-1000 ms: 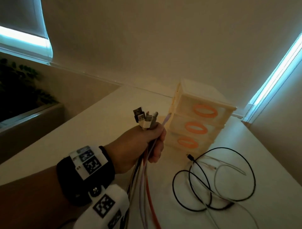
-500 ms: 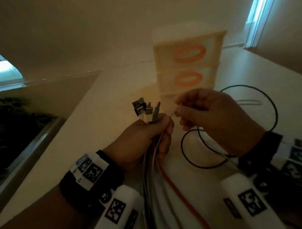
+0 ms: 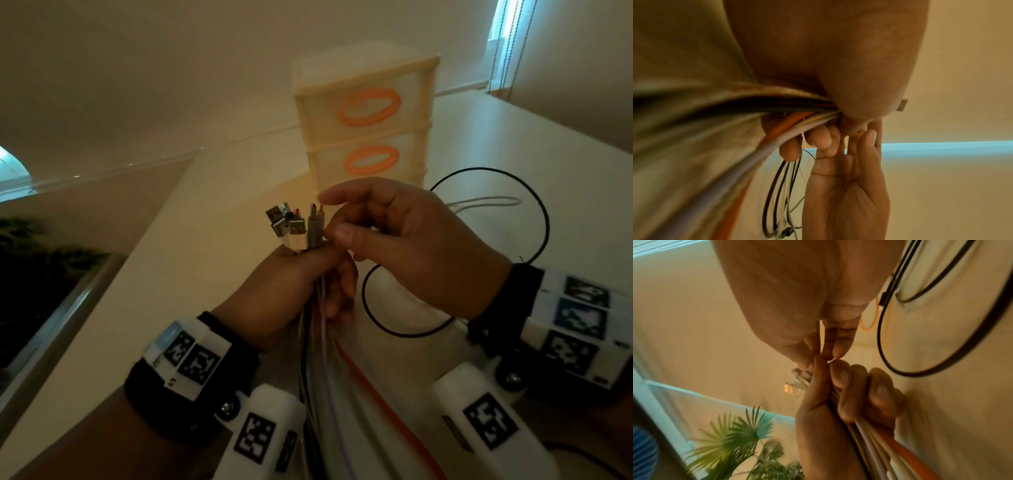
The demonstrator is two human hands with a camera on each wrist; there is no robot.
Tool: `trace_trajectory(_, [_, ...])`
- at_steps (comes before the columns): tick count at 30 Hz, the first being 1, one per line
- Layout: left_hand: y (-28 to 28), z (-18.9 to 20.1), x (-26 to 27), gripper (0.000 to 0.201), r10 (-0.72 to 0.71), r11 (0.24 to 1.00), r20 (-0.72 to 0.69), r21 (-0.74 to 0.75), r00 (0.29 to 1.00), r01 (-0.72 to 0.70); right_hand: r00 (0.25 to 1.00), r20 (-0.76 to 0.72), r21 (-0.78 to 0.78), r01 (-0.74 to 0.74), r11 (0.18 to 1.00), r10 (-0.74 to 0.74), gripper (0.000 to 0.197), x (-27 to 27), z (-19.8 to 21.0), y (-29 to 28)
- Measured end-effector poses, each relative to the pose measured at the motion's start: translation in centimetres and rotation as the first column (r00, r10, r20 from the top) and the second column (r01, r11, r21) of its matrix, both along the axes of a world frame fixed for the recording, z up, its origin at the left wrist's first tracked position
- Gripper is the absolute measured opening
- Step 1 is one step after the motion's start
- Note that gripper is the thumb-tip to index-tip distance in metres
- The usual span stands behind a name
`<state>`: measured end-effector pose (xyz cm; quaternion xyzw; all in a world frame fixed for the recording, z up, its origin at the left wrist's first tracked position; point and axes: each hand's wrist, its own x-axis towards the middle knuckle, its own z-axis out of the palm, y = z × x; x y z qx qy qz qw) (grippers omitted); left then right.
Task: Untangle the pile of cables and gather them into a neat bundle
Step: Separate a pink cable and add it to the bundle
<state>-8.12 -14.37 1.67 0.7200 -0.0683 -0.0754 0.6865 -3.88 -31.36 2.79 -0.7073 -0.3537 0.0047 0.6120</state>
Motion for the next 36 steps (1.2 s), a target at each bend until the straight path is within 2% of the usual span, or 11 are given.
trace_trajectory(4, [1.3, 1.4, 0.0, 0.06, 0.186, 0.982, 0.111, -0.033, 0.976, -0.184, 0.985, 0.109, -0.101, 0.145, 0.984, -0.134, 0.03, -1.4, 1.0, -0.1])
trace_trajectory(7, [2.6, 2.4, -0.1, 0.059, 0.303, 0.95, 0.201, -0.138, 0.932, -0.28, 0.962, 0.22, -0.428, 0.246, 0.87, -0.164, 0.031, -2.6, 2.6, -0.1])
trace_trajectory(13, [2.4, 3.3, -1.5, 0.053, 0.237, 0.97, 0.205, -0.1, 0.95, -0.221, 0.976, -0.174, -0.521, -0.203, 0.829, 0.13, 0.042, -4.1, 5.6, 4.9])
trace_trajectory(20, [3.2, 4.2, -1.3, 0.052, 0.291, 0.952, 0.221, 0.026, 0.931, -0.304, 0.557, -0.829, -0.125, -0.263, 0.957, 0.045, 0.03, -5.1, 5.7, 6.7])
trace_trajectory(22, [3.5, 3.8, -1.2, 0.055, 0.313, 0.942, 0.235, 0.049, 0.92, -0.333, 0.566, -0.824, -0.214, -0.273, 0.938, -0.024, 0.03, -5.8, 5.4, 6.5])
trace_trajectory(24, [3.7, 3.6, -0.9, 0.052, 0.335, 0.942, 0.194, -0.043, 0.922, -0.333, 0.904, -0.427, -0.409, -0.163, 0.898, -0.031, 0.014, -5.6, 5.1, 5.3])
trace_trajectory(25, [3.7, 3.5, -0.9, 0.05, 0.354, 0.934, 0.161, -0.104, 0.921, -0.341, 1.0, 0.009, -0.51, -0.007, 0.86, 0.013, 0.012, -5.1, 5.3, 4.5])
trace_trajectory(27, [3.6, 3.4, -0.7, 0.052, 0.361, 0.928, 0.157, -0.154, 0.919, -0.339, 0.728, 0.667, -0.571, 0.361, 0.737, 0.16, 0.017, -3.5, 5.5, 2.9])
trace_trajectory(29, [3.3, 3.5, -0.8, 0.056, 0.337, 0.941, 0.198, -0.117, 0.921, -0.319, 0.524, 0.814, -0.534, 0.502, 0.681, 0.252, 0.024, -1.5, 4.9, 1.3])
trace_trajectory(34, [3.0, 3.1, -0.8, 0.053, 0.344, 0.939, 0.212, -0.097, 0.915, -0.33, 0.934, 0.345, -0.539, 0.28, 0.794, -0.095, 0.024, -0.5, 6.5, 1.5])
trace_trajectory(36, [2.7, 3.0, -0.7, 0.048, 0.364, 0.93, 0.226, -0.136, 0.904, -0.341, 0.994, 0.088, -0.625, 0.105, 0.773, -0.064, 0.021, -1.2, 6.9, 3.1])
